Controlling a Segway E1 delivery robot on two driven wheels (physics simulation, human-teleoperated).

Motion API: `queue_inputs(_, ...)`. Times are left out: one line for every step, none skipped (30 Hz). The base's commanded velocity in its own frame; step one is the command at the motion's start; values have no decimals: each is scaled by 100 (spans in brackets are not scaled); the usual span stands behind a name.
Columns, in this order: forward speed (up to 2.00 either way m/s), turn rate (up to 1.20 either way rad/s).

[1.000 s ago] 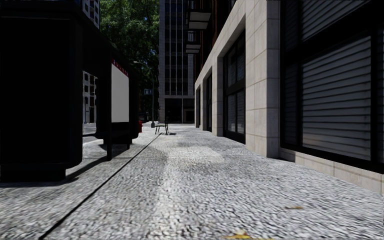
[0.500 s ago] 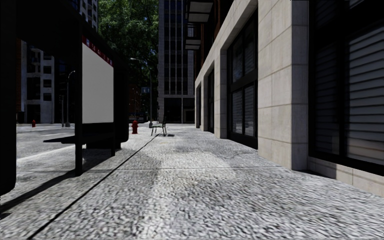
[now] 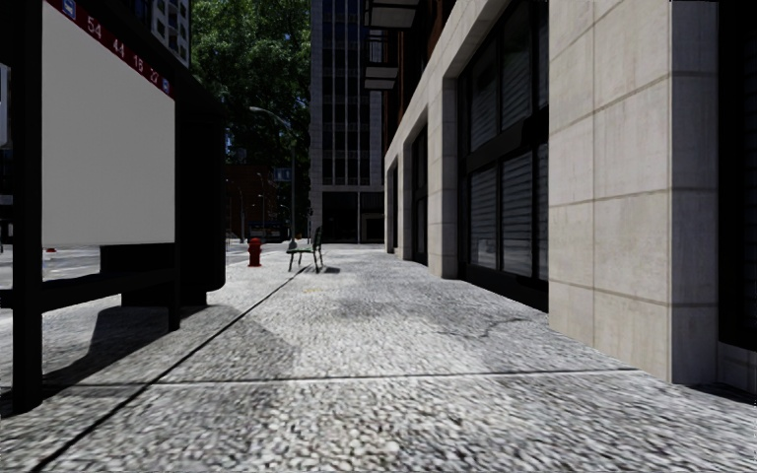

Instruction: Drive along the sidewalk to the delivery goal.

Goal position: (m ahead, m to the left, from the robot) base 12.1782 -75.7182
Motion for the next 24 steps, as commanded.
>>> queue_inputs(200, 10)
queue_inputs(200, 10)
queue_inputs(200, 10)
queue_inputs(200, 11)
queue_inputs(200, 11)
queue_inputs(200, 11)
queue_inputs(200, 11)
queue_inputs(200, 11)
queue_inputs(200, 11)
queue_inputs(200, 11)
queue_inputs(200, 11)
queue_inputs(200, 11)
queue_inputs(200, 11)
queue_inputs(200, 11)
queue_inputs(200, 11)
queue_inputs(200, 11)
queue_inputs(200, 11)
queue_inputs(200, 11)
queue_inputs(200, 11)
queue_inputs(200, 11)
queue_inputs(200, 11)
queue_inputs(200, 12)
queue_inputs(200, 13)
queue_inputs(200, 15)
